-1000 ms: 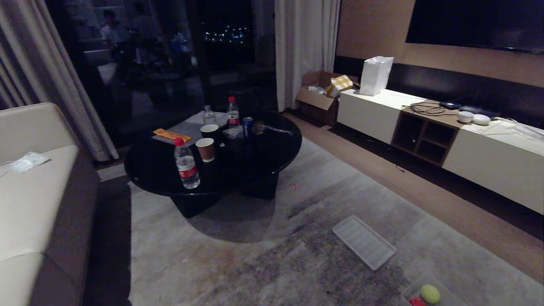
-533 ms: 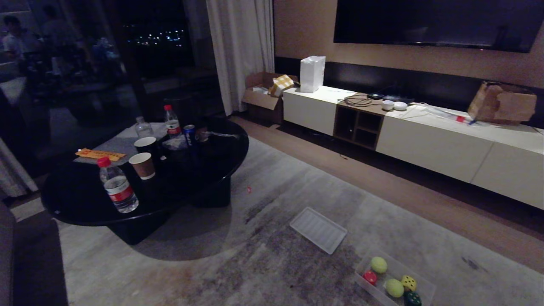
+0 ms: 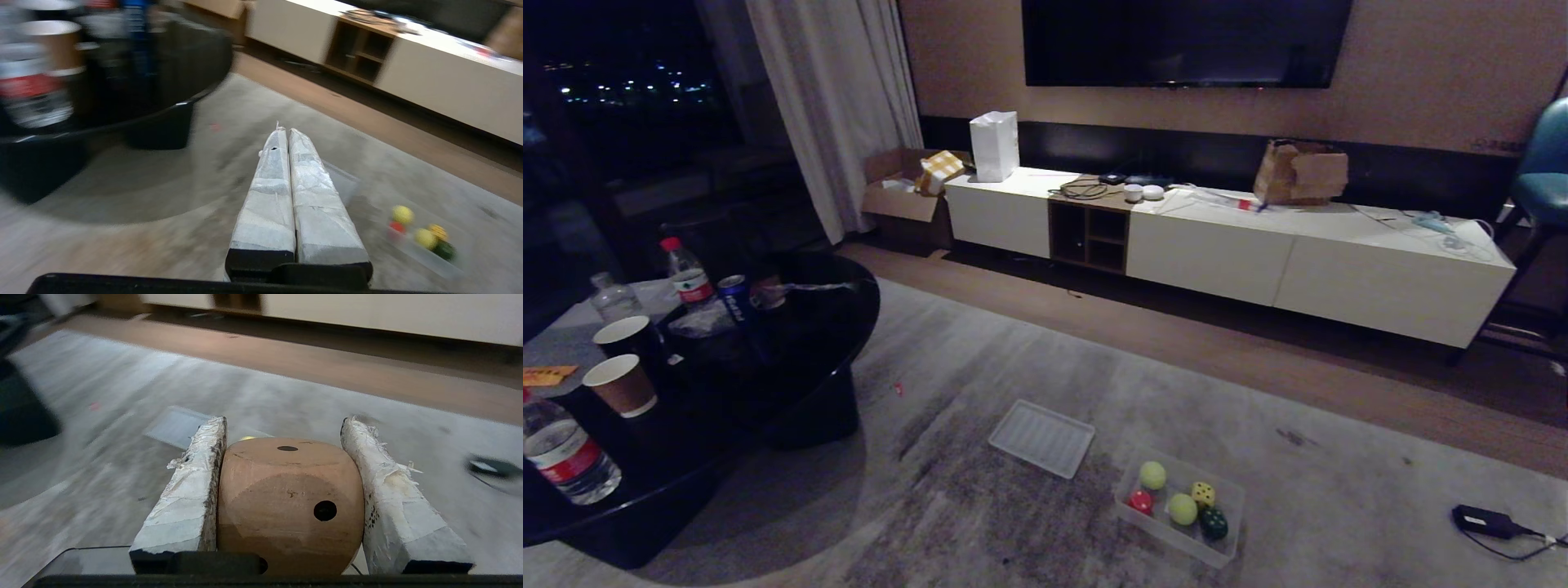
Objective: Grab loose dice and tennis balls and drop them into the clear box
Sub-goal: Put the toys in the box
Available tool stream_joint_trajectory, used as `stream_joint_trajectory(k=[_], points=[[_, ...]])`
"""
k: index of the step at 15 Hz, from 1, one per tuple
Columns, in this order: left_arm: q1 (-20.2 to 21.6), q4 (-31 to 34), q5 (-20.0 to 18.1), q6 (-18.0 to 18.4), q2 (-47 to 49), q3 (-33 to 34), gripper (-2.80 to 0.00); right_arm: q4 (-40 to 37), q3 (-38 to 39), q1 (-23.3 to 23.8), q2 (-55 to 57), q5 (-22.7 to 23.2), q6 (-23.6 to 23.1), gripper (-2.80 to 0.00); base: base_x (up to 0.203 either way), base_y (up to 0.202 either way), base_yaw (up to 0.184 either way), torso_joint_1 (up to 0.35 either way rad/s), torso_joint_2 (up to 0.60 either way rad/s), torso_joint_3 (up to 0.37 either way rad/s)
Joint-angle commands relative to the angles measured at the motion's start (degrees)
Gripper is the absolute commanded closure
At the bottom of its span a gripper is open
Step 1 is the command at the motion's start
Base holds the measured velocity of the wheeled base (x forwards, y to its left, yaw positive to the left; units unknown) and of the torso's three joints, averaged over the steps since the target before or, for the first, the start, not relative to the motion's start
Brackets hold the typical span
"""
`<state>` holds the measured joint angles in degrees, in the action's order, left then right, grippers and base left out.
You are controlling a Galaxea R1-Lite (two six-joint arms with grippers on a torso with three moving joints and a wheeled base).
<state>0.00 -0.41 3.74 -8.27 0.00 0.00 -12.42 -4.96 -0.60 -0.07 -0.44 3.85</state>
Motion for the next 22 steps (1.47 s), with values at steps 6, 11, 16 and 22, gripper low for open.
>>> stream_joint_trajectory(k=[6, 11, 16, 22], points=[[0.0, 0.0, 0.0, -0.1, 0.0, 0.1, 0.00, -0.1, 0.0, 0.0, 0.0, 0.0, 0.0, 0.00, 0.001, 0.002, -0.058, 0.002, 0.00, 0.000], [0.0, 0.0, 0.0, -0.1, 0.0, 0.1, 0.00, -0.1, 0.0, 0.0, 0.1, 0.0, 0.0, 0.00, 0.000, 0.000, 0.000, 0.002, 0.00, -0.112], [0.0, 0.0, 0.0, -0.1, 0.1, 0.1, 0.00, -0.1, 0.0, 0.0, 0.1, 0.0, 0.0, 0.00, 0.000, 0.000, 0.000, 0.003, 0.00, -0.194], [0.0, 0.0, 0.0, -0.1, 0.1, 0.1, 0.00, -0.1, 0.0, 0.0, 0.1, 0.0, 0.0, 0.00, 0.000, 0.000, 0.000, 0.004, 0.00, -0.198]])
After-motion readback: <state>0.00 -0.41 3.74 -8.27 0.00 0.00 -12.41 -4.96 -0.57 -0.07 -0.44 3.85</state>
